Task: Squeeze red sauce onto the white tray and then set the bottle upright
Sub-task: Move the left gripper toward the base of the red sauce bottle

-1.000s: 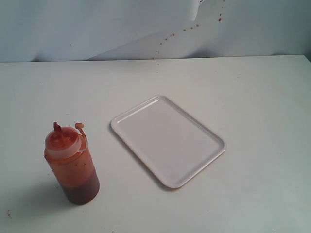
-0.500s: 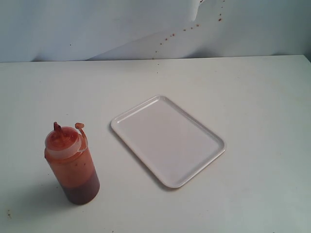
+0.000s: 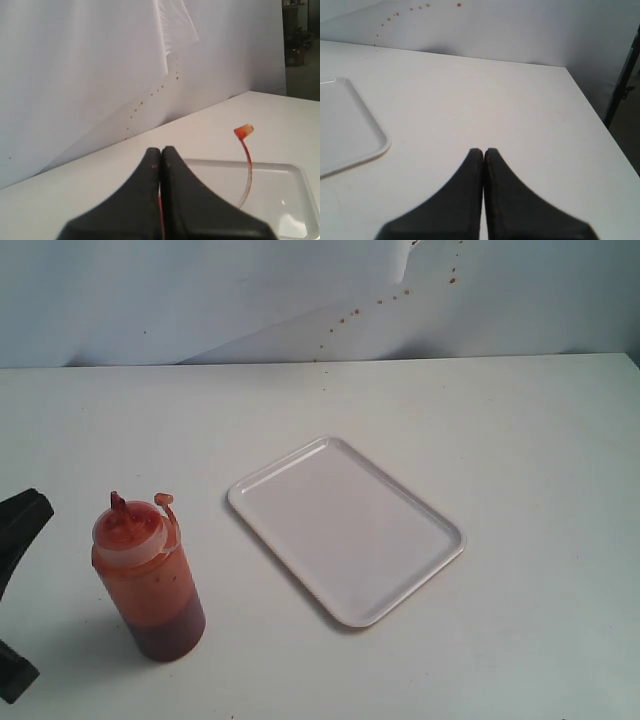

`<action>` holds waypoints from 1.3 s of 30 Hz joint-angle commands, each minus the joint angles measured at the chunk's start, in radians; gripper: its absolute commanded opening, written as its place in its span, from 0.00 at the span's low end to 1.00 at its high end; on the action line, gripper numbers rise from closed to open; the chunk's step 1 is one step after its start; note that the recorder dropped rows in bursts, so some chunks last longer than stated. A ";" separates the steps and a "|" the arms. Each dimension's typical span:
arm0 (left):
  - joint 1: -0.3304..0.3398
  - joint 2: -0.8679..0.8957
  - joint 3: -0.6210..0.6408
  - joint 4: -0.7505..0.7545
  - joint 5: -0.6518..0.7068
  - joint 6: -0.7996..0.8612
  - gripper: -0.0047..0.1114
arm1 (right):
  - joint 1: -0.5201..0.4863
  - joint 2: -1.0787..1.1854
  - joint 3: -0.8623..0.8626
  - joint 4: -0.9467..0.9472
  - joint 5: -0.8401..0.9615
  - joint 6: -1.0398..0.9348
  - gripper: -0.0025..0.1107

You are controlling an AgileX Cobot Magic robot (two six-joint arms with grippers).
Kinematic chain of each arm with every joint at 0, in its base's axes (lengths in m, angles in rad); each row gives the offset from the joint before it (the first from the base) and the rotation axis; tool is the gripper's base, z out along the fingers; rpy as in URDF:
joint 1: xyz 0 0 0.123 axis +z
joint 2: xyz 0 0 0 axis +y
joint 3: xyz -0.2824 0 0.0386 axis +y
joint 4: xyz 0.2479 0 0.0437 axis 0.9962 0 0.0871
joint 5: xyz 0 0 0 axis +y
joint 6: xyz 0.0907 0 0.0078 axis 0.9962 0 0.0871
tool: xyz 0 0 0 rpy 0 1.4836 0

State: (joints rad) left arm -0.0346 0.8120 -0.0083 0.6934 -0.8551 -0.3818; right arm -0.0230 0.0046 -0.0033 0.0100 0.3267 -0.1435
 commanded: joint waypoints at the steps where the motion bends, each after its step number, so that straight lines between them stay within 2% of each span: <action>1: 0.001 0.005 0.008 0.005 0.054 -0.011 0.04 | 0.005 -0.005 0.003 -0.010 -0.003 0.002 0.02; 5: 0.001 0.005 0.008 -0.026 0.130 -0.011 0.04 | 0.005 -0.005 0.003 -0.010 -0.003 0.002 0.02; 7: 0.001 0.005 0.008 -0.100 0.134 0.036 0.04 | 0.005 -0.005 0.003 -0.010 -0.003 0.002 0.02; 11: 0.001 0.005 0.008 -0.436 0.100 0.199 0.04 | 0.005 -0.005 0.003 -0.010 -0.003 0.002 0.02; 13: 0.001 0.005 0.008 -0.537 0.089 0.261 0.04 | 0.005 -0.005 0.003 -0.010 -0.003 0.002 0.02; 17: 0.001 0.005 0.008 -0.529 0.044 0.284 0.04 | 0.005 -0.005 0.003 -0.010 -0.003 0.002 0.02; 20: 0.001 0.042 0.008 -0.527 -0.058 0.280 0.04 | 0.005 -0.005 0.003 -0.010 -0.003 0.002 0.02; 26: 0.001 0.240 0.008 -0.616 -0.268 0.297 0.04 | 0.005 -0.005 0.003 -0.010 -0.003 0.002 0.02; 32: 0.001 0.475 -0.045 -0.489 -0.366 0.243 0.04 | 0.005 -0.005 0.003 -0.010 -0.003 0.002 0.02; 35: 0.001 0.539 -0.057 -0.505 -0.366 0.229 0.04 | 0.005 -0.005 0.003 -0.010 -0.003 0.002 0.02; 39: 0.001 0.556 -0.053 -0.628 -0.366 0.294 0.04 | 0.005 -0.005 0.003 -0.010 -0.003 0.002 0.02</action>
State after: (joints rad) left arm -0.0346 1.3597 -0.0594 0.1460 -1.1980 -0.1200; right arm -0.0230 0.0046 -0.0033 0.0100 0.3267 -0.1435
